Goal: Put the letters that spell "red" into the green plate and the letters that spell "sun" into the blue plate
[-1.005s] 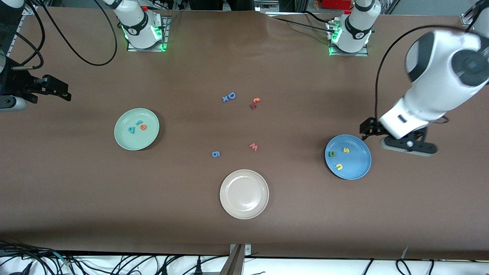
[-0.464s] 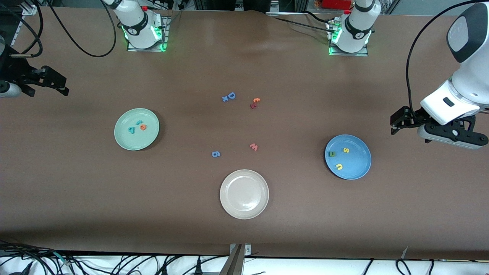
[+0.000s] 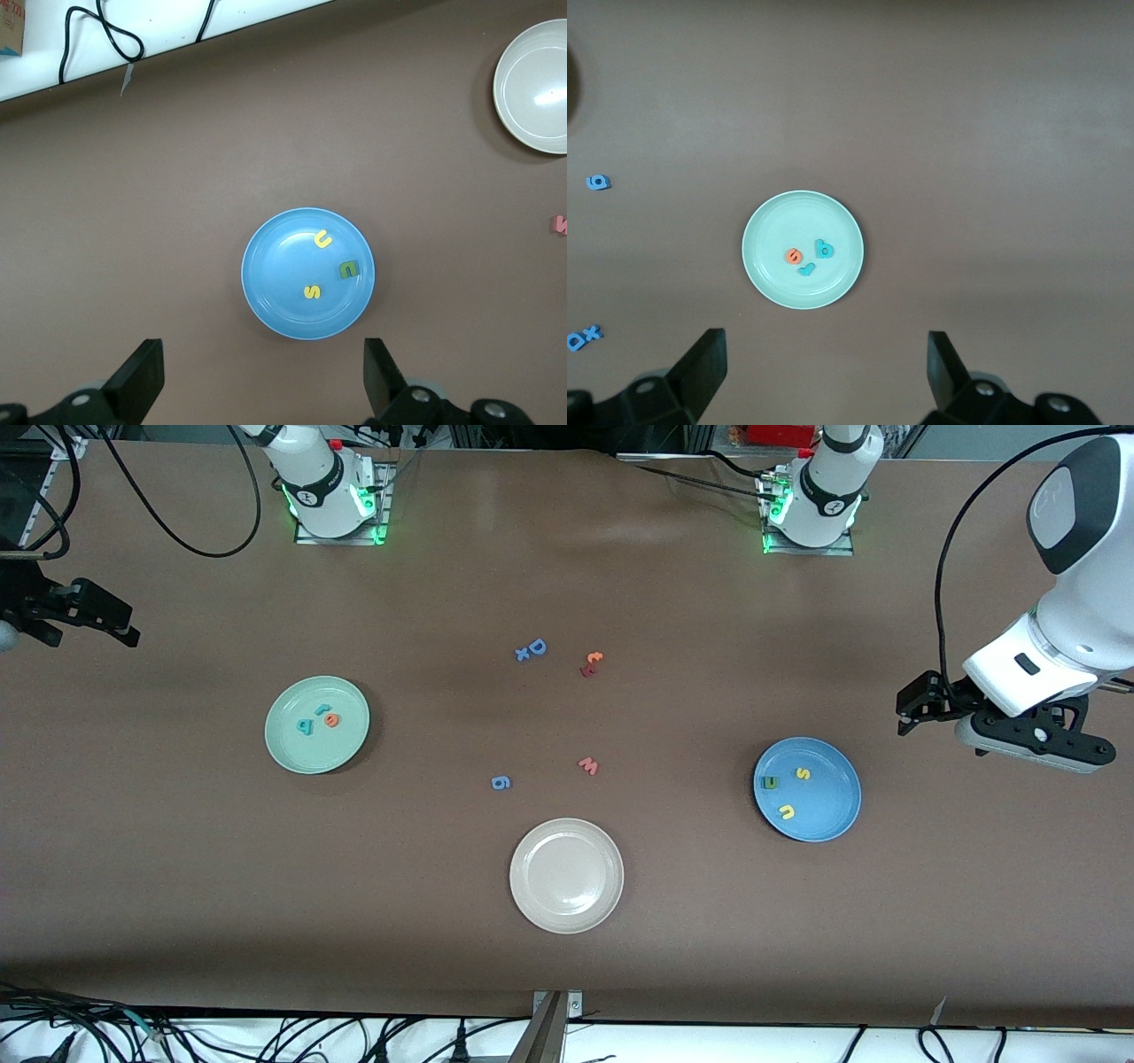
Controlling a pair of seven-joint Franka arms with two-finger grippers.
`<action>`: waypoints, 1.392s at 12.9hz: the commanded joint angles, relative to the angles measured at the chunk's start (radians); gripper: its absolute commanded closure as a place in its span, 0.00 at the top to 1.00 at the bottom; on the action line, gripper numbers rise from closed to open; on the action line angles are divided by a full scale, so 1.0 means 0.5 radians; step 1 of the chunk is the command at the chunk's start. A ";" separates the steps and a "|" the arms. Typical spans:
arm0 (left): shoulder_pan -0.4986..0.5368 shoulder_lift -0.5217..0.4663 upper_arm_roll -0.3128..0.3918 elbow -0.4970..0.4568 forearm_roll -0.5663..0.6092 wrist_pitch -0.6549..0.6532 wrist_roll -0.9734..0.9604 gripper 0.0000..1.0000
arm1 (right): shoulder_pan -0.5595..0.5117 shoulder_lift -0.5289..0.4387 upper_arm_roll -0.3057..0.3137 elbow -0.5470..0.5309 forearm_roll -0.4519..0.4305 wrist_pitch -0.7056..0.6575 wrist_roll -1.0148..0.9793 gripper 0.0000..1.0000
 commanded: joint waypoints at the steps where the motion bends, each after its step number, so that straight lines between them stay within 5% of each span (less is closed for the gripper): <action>1: 0.013 0.004 -0.013 0.025 -0.040 -0.042 0.029 0.99 | 0.018 -0.006 -0.016 0.007 0.014 -0.007 -0.024 1.00; 18: 0.010 0.004 -0.016 0.031 -0.025 -0.042 0.032 1.00 | 0.030 0.015 -0.013 0.038 0.017 -0.035 -0.009 1.00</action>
